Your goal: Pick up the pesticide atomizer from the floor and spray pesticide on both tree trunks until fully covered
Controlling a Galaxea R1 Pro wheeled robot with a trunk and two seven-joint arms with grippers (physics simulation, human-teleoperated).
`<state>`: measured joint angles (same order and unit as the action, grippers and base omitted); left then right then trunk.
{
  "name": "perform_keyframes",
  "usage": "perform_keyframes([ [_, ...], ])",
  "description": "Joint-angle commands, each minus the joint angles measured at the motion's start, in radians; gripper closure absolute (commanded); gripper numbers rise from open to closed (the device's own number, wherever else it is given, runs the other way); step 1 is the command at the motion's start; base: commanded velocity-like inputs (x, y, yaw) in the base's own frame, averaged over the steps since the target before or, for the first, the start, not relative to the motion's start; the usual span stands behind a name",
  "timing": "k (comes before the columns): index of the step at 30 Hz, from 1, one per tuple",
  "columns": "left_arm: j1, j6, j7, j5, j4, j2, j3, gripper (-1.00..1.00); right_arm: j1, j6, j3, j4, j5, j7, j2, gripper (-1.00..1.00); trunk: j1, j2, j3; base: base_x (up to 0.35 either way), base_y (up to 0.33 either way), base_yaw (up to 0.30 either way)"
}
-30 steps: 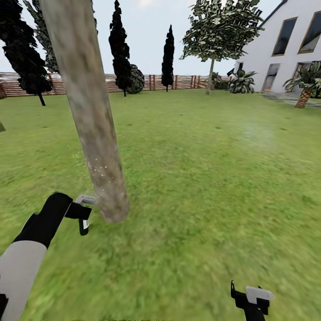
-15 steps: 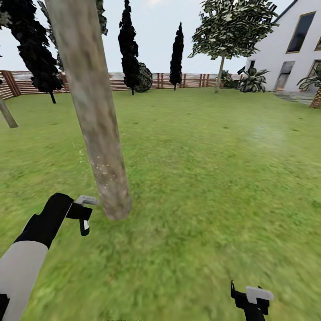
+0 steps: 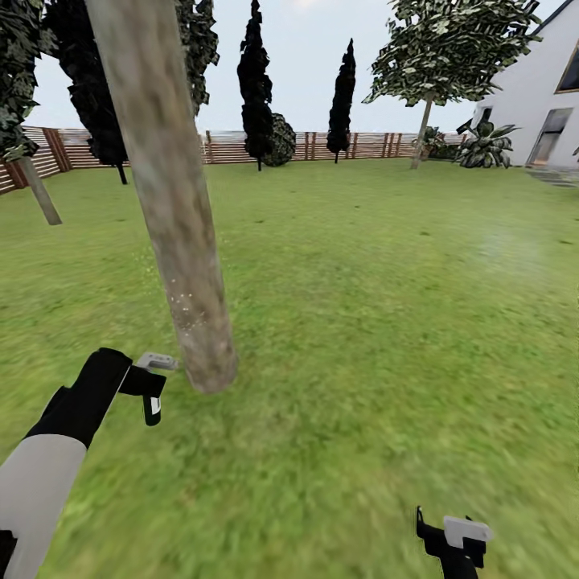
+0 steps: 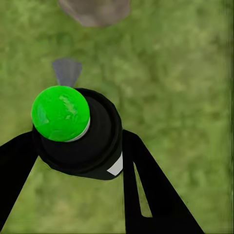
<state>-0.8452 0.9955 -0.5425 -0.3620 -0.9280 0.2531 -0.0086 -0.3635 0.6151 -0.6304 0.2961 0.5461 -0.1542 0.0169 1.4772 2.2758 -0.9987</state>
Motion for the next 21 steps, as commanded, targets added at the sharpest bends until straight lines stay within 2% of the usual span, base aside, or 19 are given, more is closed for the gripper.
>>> perform_keyframes([
  [1,0.000,0.000,-0.001,0.000,0.000,0.000,0.000,1.00,0.000,0.000,0.000,0.000,0.000,0.000,0.000,-1.00,0.000,0.000,0.000,0.095,-0.275,0.000],
  [9,0.000,0.000,-0.001,0.000,-0.001,0.000,0.001,1.00,0.000,0.000,0.000,0.000,0.000,-0.001,0.000,-1.00,0.000,0.000,0.000,0.072,-0.275,0.024],
  [17,0.000,0.000,0.000,-0.001,-0.001,0.001,0.001,1.00,0.000,0.000,0.000,0.000,0.000,-0.001,0.000,-1.00,0.000,0.000,0.000,-0.056,-0.275,0.264],
  [21,0.000,0.000,0.001,-0.002,0.000,0.001,0.001,1.00,0.000,0.000,0.000,0.000,-0.001,-0.001,0.000,-1.00,0.000,0.000,0.000,0.107,-0.254,0.262],
])
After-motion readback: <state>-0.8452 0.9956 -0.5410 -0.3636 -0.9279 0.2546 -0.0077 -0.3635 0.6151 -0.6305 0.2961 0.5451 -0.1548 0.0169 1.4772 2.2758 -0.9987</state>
